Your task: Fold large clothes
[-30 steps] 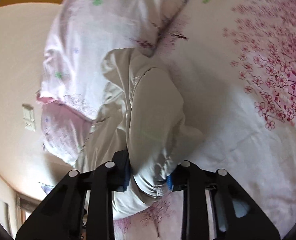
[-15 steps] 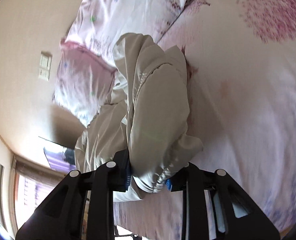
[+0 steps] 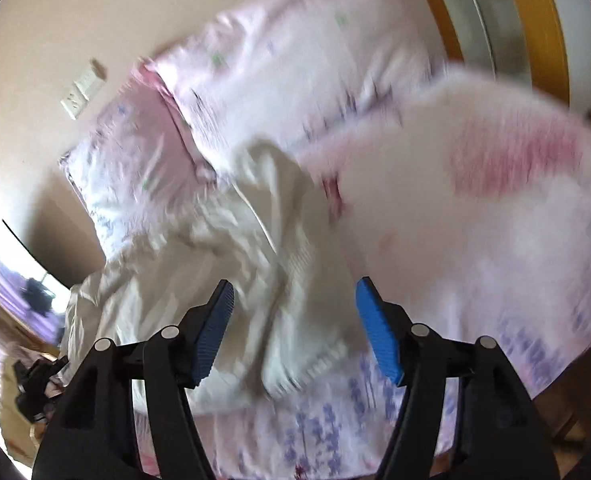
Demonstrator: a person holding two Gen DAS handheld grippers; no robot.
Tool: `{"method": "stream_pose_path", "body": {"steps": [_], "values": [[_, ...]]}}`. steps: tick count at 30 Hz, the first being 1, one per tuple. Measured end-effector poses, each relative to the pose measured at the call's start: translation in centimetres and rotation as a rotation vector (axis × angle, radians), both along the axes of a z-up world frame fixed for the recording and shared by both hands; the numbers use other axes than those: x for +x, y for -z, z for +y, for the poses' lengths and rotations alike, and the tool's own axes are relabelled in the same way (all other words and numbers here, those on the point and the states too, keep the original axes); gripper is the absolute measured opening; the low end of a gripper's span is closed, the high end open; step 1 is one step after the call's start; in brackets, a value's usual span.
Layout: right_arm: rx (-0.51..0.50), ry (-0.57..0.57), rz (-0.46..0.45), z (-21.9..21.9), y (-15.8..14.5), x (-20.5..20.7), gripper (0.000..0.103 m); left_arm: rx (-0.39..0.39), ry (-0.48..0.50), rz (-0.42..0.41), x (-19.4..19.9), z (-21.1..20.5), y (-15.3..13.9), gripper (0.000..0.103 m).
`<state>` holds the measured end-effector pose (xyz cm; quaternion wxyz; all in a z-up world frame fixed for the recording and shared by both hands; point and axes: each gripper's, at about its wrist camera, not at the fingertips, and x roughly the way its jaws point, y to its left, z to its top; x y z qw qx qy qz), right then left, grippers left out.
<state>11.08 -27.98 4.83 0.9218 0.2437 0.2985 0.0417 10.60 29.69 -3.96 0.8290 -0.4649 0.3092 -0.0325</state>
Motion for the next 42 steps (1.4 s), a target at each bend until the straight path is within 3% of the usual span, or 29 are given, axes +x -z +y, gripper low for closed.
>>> {"method": "stream_pose_path", "body": {"steps": [2,7,10,14,21,33,35,39,42], "values": [[-0.059,-0.076,-0.057,2.6,-2.1,0.8,0.063,0.030,0.007,0.000,0.1,-0.2,-0.1,0.054],[-0.152,-0.379,-0.062,11.9,-3.6,4.5,0.032,0.066,0.025,0.008,0.4,-0.5,-0.3,0.055],[-0.228,-0.486,-0.032,17.5,-3.5,7.1,0.029,0.095,0.036,0.021,0.6,-0.6,-0.4,0.055],[-0.288,-0.543,0.050,22.0,-2.3,10.1,0.029,0.115,0.052,0.031,1.0,-0.6,-0.4,0.055],[-0.364,-0.531,0.202,24.7,1.3,12.0,0.030,0.151,0.077,0.032,1.3,-0.8,-0.5,0.058],[-0.448,-0.532,0.250,26.3,2.9,12.0,0.030,0.161,0.096,0.015,2.0,-1.1,-0.8,0.059],[-0.462,-0.534,0.251,26.5,3.0,11.9,0.030,0.165,0.090,0.008,2.1,-1.1,-1.0,0.055],[-0.474,-0.533,0.256,26.7,3.3,12.1,0.031,0.183,0.076,-0.029,1.9,-1.3,-2.2,0.039],[-0.466,-0.534,0.257,26.4,3.4,12.4,0.031,0.200,0.086,-0.087,1.6,-1.8,-3.8,0.034]]}}
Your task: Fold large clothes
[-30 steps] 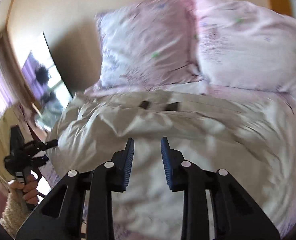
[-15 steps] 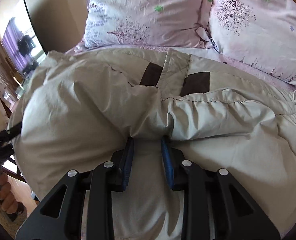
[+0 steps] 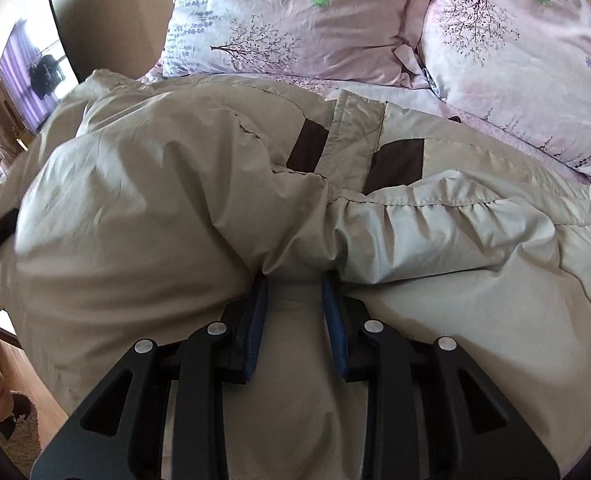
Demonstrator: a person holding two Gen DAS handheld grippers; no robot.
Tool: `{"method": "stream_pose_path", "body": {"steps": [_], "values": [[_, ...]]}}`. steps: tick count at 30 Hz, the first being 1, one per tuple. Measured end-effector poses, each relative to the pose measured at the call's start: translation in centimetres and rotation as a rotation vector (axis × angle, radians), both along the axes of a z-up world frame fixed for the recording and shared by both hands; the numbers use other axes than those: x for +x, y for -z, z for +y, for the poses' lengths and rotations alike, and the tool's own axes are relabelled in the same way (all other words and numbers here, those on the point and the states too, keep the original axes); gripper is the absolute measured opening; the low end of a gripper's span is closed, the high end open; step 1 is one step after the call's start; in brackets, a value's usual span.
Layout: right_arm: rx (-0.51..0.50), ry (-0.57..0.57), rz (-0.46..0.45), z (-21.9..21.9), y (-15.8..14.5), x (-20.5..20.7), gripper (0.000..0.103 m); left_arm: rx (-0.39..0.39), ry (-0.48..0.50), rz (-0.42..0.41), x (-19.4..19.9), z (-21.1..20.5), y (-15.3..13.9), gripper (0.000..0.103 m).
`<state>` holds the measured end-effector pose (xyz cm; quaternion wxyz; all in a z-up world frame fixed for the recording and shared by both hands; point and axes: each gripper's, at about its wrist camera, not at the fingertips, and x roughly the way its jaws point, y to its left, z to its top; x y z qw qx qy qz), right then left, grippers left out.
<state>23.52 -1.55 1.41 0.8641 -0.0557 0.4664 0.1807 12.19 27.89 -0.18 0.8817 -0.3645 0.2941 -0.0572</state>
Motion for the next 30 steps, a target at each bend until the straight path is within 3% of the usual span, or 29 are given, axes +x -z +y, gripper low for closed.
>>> {"method": "stream_pose_path", "body": {"steps": [15,18,21,25,30], "values": [[0.001,0.008,0.010,-0.1,0.8,0.9,0.031,0.191,0.238,-0.350,-0.8,-8.7,-9.3,0.031],[0.003,-0.021,0.015,-0.3,0.3,1.1,0.030,0.246,0.260,-0.382,-1.0,-10.8,-10.3,0.032],[0.130,0.009,0.047,-3.3,-1.3,0.9,0.030,0.270,0.278,-0.405,-1.1,-11.9,-11.1,0.032],[0.229,0.074,-0.017,-6.5,-3.9,0.1,0.030,0.288,0.302,-0.420,-1.3,-13.0,-11.4,0.032],[0.179,0.025,0.036,-4.0,-2.6,1.6,0.029,0.287,0.327,-0.429,-1.2,-14.3,-11.7,0.033]]}}
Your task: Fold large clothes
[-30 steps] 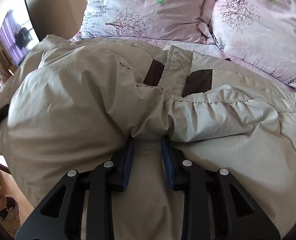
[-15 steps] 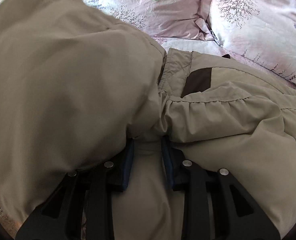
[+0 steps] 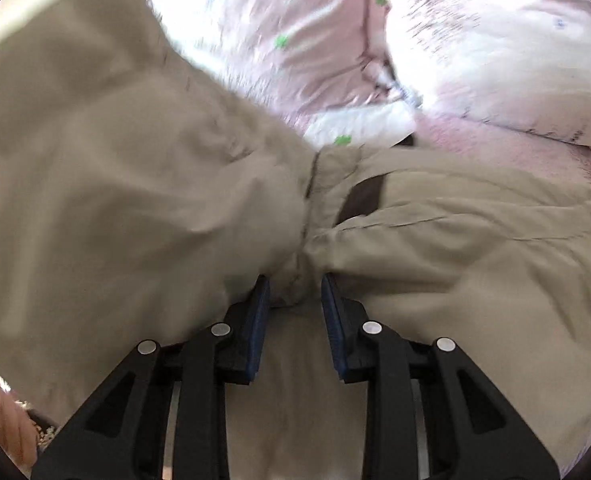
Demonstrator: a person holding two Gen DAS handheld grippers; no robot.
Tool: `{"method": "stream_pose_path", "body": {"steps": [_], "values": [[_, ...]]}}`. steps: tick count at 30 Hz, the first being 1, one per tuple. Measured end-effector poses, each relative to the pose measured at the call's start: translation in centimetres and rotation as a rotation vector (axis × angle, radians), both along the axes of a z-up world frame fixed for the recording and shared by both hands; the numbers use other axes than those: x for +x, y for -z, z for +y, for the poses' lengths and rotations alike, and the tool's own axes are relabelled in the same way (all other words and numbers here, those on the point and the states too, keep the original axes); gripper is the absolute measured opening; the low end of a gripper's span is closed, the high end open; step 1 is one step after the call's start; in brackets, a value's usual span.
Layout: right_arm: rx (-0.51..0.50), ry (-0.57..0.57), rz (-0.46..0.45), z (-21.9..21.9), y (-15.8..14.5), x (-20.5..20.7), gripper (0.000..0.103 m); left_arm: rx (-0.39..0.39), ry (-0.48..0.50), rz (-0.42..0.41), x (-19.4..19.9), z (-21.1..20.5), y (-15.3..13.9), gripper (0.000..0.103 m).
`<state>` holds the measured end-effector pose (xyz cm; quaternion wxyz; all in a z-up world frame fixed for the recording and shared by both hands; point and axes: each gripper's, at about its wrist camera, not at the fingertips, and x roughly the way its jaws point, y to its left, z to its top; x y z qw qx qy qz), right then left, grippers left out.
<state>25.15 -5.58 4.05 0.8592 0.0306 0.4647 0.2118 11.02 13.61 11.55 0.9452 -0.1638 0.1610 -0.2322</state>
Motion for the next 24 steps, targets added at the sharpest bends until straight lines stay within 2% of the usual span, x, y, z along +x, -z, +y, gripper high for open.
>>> {"method": "stream_pose_path", "body": {"steps": [2,4,6,8,10,12,15,24], "values": [[-0.006,-0.017,0.064,1.0,1.6,1.5,0.028,0.012,0.008,0.005,0.2,-0.7,0.1,0.033],[-0.003,-0.028,0.083,1.4,2.3,2.6,0.027,0.016,0.015,0.015,0.4,-1.2,0.3,0.034],[0.014,-0.045,0.091,0.8,1.8,2.6,0.027,0.013,0.023,0.011,0.4,-1.6,0.3,0.034],[0.075,-0.046,0.094,-0.9,1.0,2.0,0.027,0.014,0.040,-0.003,0.2,-2.2,0.0,0.034],[0.145,-0.030,0.060,-3.7,-0.4,1.2,0.027,0.017,0.054,-0.009,0.2,-2.8,-0.3,0.034],[0.188,0.007,0.010,-6.7,-1.8,0.2,0.028,0.025,0.073,-0.020,0.1,-3.8,-0.5,0.034],[0.206,0.093,-0.054,-11.3,-2.9,-0.6,0.041,0.027,0.119,-0.038,0.1,-5.4,-0.8,0.035],[0.269,0.353,-0.075,-22.6,-1.8,-1.3,0.042,0.048,0.277,-0.075,0.3,-12.4,-1.5,0.035]]}}
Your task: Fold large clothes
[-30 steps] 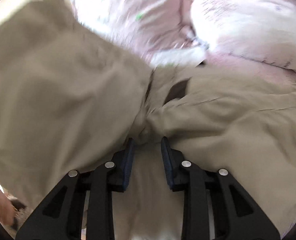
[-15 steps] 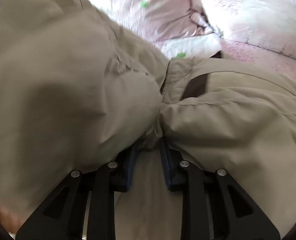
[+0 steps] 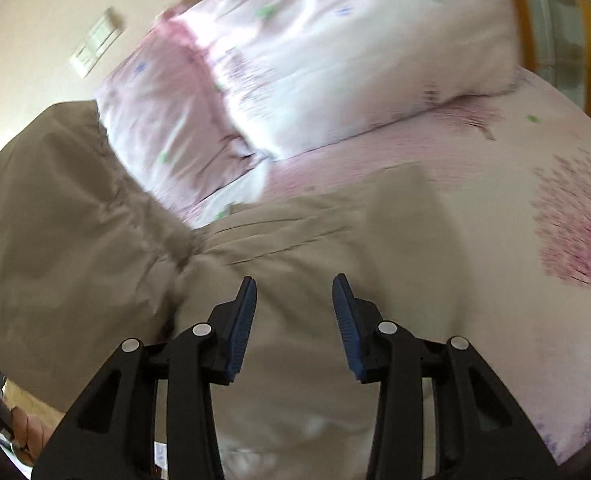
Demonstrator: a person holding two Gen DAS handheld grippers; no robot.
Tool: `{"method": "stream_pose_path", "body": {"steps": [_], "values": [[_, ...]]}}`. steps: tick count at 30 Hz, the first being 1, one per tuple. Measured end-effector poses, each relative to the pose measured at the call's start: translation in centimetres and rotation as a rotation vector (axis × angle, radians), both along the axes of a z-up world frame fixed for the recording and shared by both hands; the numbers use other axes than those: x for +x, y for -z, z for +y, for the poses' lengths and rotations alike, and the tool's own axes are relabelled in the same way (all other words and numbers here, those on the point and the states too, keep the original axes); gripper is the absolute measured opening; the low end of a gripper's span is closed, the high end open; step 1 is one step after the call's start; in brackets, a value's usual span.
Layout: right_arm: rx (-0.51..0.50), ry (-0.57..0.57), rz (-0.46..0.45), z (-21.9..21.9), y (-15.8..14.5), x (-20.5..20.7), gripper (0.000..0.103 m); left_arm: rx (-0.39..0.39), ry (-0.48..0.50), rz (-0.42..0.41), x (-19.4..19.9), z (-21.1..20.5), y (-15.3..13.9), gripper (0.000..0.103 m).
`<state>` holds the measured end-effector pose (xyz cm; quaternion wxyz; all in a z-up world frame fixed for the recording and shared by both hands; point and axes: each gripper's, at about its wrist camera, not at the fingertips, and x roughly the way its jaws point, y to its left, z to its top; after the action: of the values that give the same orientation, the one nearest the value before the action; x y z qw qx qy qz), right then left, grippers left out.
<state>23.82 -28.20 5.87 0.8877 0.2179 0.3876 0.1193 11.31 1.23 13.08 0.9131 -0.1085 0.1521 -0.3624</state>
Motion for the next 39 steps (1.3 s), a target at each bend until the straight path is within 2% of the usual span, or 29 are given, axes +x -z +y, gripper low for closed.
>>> {"method": "stream_pose_path", "body": {"steps": [9,11,15,17,21,23,27,30,33,35,37,39], "values": [[-0.013,0.125,0.046,-5.0,2.3,-1.6,0.041,0.077,0.148,0.006,1.2,-8.2,0.9,0.035],[0.003,0.117,0.065,-5.5,3.1,-1.0,0.041,0.101,0.171,0.004,1.3,-9.8,1.2,0.035],[0.019,0.062,0.115,-4.8,5.4,1.3,0.030,0.164,0.219,0.017,1.7,-12.9,2.5,0.035],[0.021,0.038,0.126,-4.4,6.0,2.5,0.030,0.184,0.231,0.020,1.8,-13.8,3.1,0.035],[-0.004,-0.006,0.121,-3.8,5.8,4.3,0.030,0.197,0.243,0.035,2.2,-14.7,3.9,0.036],[0.018,-0.023,0.128,-4.4,5.8,4.8,0.030,0.213,0.252,0.050,2.5,-15.4,4.7,0.037],[0.065,0.006,0.102,-7.0,4.9,3.2,0.031,0.258,0.275,0.052,2.4,-16.8,6.0,0.037],[0.125,0.082,0.064,-10.3,3.6,1.1,0.042,0.290,0.296,0.056,2.5,-17.9,6.8,0.038],[0.169,0.111,0.001,-12.2,1.6,-0.7,0.044,0.313,0.301,0.057,2.5,-18.4,7.4,0.039],[0.193,0.079,-0.039,-12.3,0.0,-1.3,0.053,0.324,0.303,0.060,2.5,-18.9,7.8,0.040],[0.218,-0.004,-0.071,-11.3,-1.6,-1.7,0.063,0.334,0.301,0.064,2.6,-19.2,8.0,0.041],[0.246,-0.102,-0.084,-9.7,-2.8,-1.7,0.065,0.345,0.303,0.068,2.8,-19.7,8.5,0.042]]}}
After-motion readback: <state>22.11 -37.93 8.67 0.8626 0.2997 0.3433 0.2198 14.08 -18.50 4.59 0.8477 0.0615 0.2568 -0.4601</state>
